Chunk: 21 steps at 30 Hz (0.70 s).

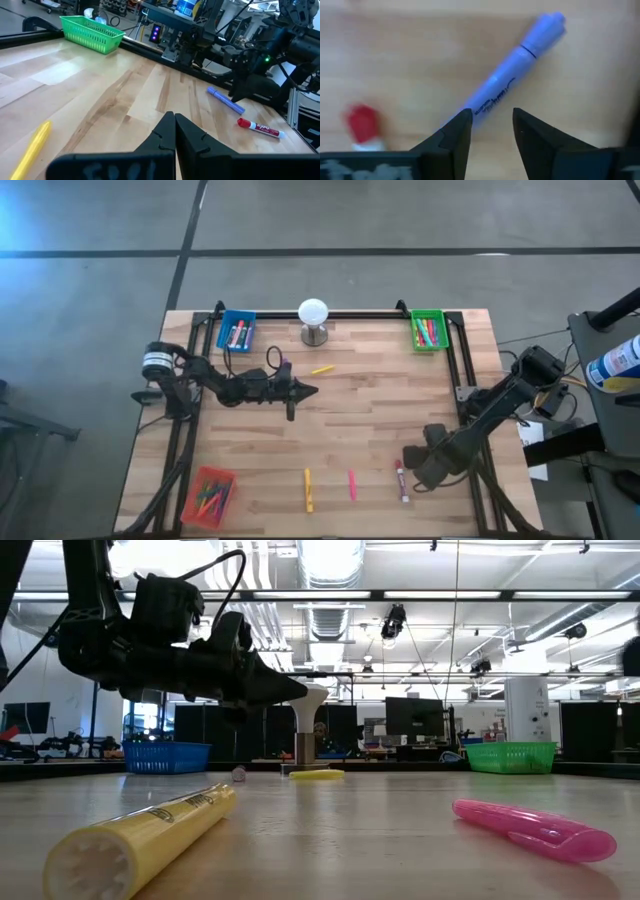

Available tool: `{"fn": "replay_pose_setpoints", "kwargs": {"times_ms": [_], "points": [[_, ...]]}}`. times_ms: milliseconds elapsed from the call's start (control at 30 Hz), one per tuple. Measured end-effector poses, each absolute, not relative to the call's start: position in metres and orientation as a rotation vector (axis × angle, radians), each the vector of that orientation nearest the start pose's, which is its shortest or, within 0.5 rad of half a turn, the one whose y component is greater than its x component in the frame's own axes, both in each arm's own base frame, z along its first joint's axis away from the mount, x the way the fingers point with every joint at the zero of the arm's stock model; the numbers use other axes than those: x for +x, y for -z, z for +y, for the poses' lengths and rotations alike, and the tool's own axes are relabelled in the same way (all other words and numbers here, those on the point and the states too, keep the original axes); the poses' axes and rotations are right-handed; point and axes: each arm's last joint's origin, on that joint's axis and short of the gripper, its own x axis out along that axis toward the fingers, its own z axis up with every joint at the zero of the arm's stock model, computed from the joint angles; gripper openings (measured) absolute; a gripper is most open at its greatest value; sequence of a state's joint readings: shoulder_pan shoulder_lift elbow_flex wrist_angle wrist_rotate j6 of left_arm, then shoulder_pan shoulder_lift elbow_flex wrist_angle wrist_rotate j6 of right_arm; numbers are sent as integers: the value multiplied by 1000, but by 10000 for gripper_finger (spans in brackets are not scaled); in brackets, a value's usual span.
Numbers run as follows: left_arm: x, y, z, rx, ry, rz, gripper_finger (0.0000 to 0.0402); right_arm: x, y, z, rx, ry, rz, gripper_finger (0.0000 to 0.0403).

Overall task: Pick & Place Markers
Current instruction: Put the bottom violet highlighter pen into the green bin

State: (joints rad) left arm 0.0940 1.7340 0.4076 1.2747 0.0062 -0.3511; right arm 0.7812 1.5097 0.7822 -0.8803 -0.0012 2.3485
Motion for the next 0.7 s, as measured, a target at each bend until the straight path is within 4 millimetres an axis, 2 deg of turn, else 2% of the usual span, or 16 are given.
{"fn": "replay_pose_setpoints", "kwargs": {"times_ms": [300, 700], "points": [[276, -135, 26, -355, -95, 43, 0, 165, -146, 151, 1152, 1247, 1151, 120], [276, -137, 26, -436, -64, 31, 0, 175, -139, 155, 1061, 1081, 1228, 69]]}}
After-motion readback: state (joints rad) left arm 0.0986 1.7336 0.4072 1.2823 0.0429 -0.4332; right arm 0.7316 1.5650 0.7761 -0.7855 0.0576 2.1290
